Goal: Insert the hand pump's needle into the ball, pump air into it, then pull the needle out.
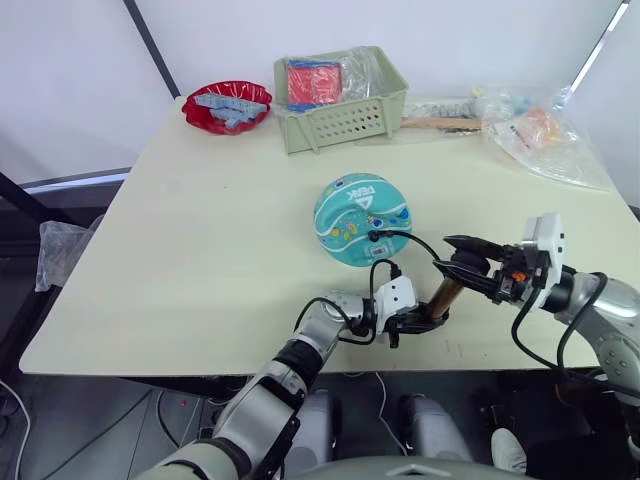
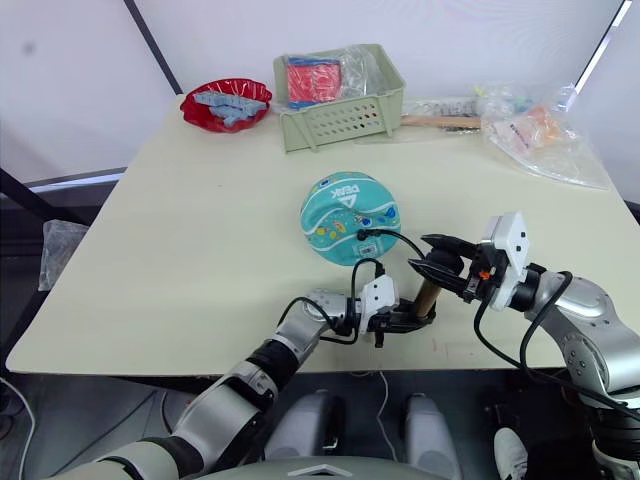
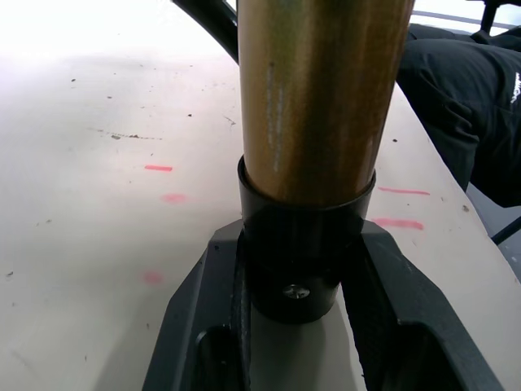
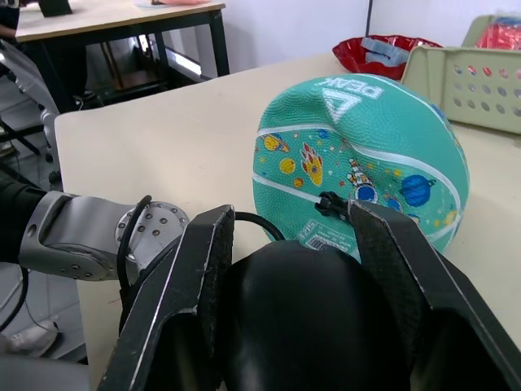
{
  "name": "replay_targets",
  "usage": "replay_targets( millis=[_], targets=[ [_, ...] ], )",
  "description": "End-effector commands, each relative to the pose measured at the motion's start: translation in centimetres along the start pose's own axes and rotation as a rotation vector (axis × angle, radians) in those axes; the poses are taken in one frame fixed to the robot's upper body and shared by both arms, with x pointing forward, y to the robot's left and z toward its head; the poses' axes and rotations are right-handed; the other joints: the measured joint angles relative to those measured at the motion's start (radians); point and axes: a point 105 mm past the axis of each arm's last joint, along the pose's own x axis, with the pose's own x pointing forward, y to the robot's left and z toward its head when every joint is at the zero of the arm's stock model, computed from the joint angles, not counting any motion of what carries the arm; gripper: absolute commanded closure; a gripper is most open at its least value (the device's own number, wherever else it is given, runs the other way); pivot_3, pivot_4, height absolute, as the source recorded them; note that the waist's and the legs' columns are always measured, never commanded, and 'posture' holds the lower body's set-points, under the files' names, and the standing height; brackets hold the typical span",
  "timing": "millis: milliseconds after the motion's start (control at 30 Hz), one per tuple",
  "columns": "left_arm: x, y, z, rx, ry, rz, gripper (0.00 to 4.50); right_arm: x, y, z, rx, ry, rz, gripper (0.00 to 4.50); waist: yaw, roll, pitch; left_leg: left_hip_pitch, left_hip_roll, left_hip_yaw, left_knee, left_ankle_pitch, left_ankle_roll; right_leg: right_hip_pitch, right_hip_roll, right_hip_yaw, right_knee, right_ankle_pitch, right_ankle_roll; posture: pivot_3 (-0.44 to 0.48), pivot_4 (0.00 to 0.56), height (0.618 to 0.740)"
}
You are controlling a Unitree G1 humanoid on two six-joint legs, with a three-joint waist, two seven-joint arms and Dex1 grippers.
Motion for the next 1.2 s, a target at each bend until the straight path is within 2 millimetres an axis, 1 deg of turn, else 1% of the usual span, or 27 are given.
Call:
replay_targets(
  millis=[33, 367, 533, 633, 833, 933, 1067, 1133, 1200],
  targets=[
    [-0.2, -0.3, -2.1, -0.050, 0.075, -0.001, 3.47, -0.3, 0.5, 1.6, -0.031, -0.047, 0.026, 2.75, 0.000, 0.000, 0.000, 0.000, 0.000, 0.000, 0.000, 0.000, 0.000, 0.000, 0.000, 0.000, 0.000, 0.000, 0.000, 0.000, 0.150, 0.738],
    [-0.2, -0.4, -2.8, -0.053, 0.102, -0.003, 3.47, -0.9, -0.1, 4.6, -0.095, -0.089, 0.013, 2.75, -0.001, 0.000, 0.000, 0.000, 0.000, 0.000, 0.000, 0.000, 0.000, 0.000, 0.000, 0.000, 0.000, 0.000, 0.000, 0.000, 0.150, 0.738],
    [0.0, -0.8, -2.8, -0.054, 0.095, -0.020, 3.47, -1.7, -0.5, 8.7, -0.156, -0.137, 0.009, 2.75, -0.002, 0.000, 0.000, 0.000, 0.001, 0.000, 0.000, 0.000, 0.000, 0.000, 0.000, 0.000, 0.000, 0.000, 0.000, 0.000, 0.150, 0.738],
    [-0.1, -1.0, -3.0, -0.057, 0.095, -0.024, 3.47, -2.3, -0.6, 10.6, -0.166, -0.157, 0.001, 2.75, -0.002, 0.000, 0.000, -0.001, 0.001, 0.000, 0.000, 0.000, 0.000, -0.001, -0.001, 0.000, 0.000, 0.000, 0.000, 0.000, 0.150, 0.738],
    [-0.3, -1.4, -3.5, -0.060, 0.098, -0.036, 3.47, -3.0, -0.4, 13.4, -0.152, -0.186, -0.003, 2.75, -0.003, -0.001, 0.000, -0.001, 0.002, 0.000, -0.001, 0.000, 0.000, -0.001, -0.001, -0.001, 0.000, 0.000, 0.000, 0.000, 0.150, 0.738],
    [-0.3, -1.5, -3.5, -0.048, 0.095, -0.037, 3.47, -3.5, -0.7, 14.7, -0.164, -0.198, -0.017, 2.75, -0.004, -0.001, 0.000, -0.001, 0.002, 0.000, -0.001, 0.000, 0.000, -0.001, -0.002, -0.001, 0.000, 0.000, 0.000, 0.000, 0.150, 0.738],
    [-0.3, -1.5, -3.5, -0.054, 0.090, -0.036, 3.47, -3.5, -0.8, 15.5, -0.157, -0.200, -0.010, 2.75, -0.004, -0.001, 0.000, -0.001, 0.002, 0.000, -0.001, 0.000, 0.000, -0.002, -0.003, -0.001, 0.000, 0.000, -0.001, 0.000, 0.150, 0.738],
    [-0.3, -1.5, -3.4, -0.055, 0.087, -0.034, 3.47, -3.1, -0.7, 14.9, -0.139, -0.185, 0.006, 2.75, -0.004, 0.000, 0.000, -0.002, 0.002, 0.000, -0.001, 0.000, 0.000, -0.002, -0.003, -0.001, 0.000, 0.000, 0.000, 0.000, 0.150, 0.738],
    [-0.2, -1.6, -3.4, -0.056, 0.085, -0.032, 3.47, -2.7, -0.5, 14.0, -0.118, -0.160, 0.024, 2.75, -0.004, -0.001, 0.000, -0.002, 0.002, 0.000, -0.002, 0.000, 0.000, -0.003, -0.003, -0.001, 0.000, 0.000, 0.000, 0.000, 0.150, 0.738]
  ],
)
